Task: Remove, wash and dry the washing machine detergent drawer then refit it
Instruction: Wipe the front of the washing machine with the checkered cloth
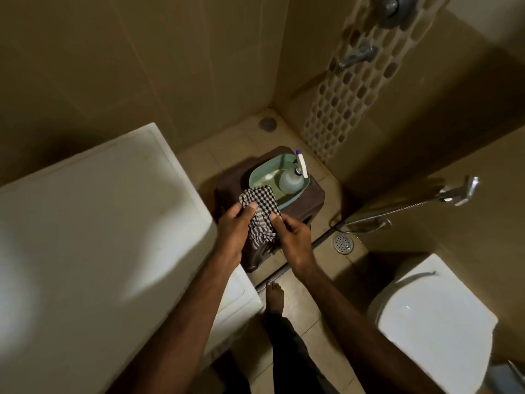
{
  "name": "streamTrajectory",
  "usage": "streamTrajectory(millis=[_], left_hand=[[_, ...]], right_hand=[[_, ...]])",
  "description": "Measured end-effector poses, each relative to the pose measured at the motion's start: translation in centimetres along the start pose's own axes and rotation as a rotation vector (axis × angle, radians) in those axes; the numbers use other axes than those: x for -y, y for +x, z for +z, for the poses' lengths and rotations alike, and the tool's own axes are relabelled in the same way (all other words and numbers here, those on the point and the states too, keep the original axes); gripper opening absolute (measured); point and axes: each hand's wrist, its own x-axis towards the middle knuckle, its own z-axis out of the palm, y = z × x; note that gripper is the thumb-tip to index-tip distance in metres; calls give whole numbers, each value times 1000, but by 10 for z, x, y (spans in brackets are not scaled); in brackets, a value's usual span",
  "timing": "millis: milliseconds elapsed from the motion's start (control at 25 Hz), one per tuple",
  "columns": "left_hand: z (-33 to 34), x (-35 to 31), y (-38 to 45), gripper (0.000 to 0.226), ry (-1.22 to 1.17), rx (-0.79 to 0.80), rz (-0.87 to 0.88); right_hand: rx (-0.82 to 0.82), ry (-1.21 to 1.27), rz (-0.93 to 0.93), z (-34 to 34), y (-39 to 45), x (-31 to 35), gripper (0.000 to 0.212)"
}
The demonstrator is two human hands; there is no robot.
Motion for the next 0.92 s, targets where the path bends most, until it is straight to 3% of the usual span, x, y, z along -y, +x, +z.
streamTrajectory(millis=[120, 280, 480, 600, 760, 920], left_hand=[[29, -6, 48, 28, -16, -37, -104], [58, -4, 116, 35, -16, -93, -188], [81, 3, 190, 35, -119, -193, -268], [83, 11, 220, 41, -96, -221, -340], [84, 16, 234, 46, -85, -144, -448], [91, 14, 232, 42, -56, -157, -446]], right_hand=[[-34, -96, -5, -10, 61, -15, 20], [-42, -409, 69, -16, 138, -27, 25], [43, -625, 135, -3, 220, -47, 31], [120, -817, 146, 2, 247, -61, 33], [187, -1127, 173, 4, 264, -84, 34], [275, -1228, 139, 7, 273, -96, 38]])
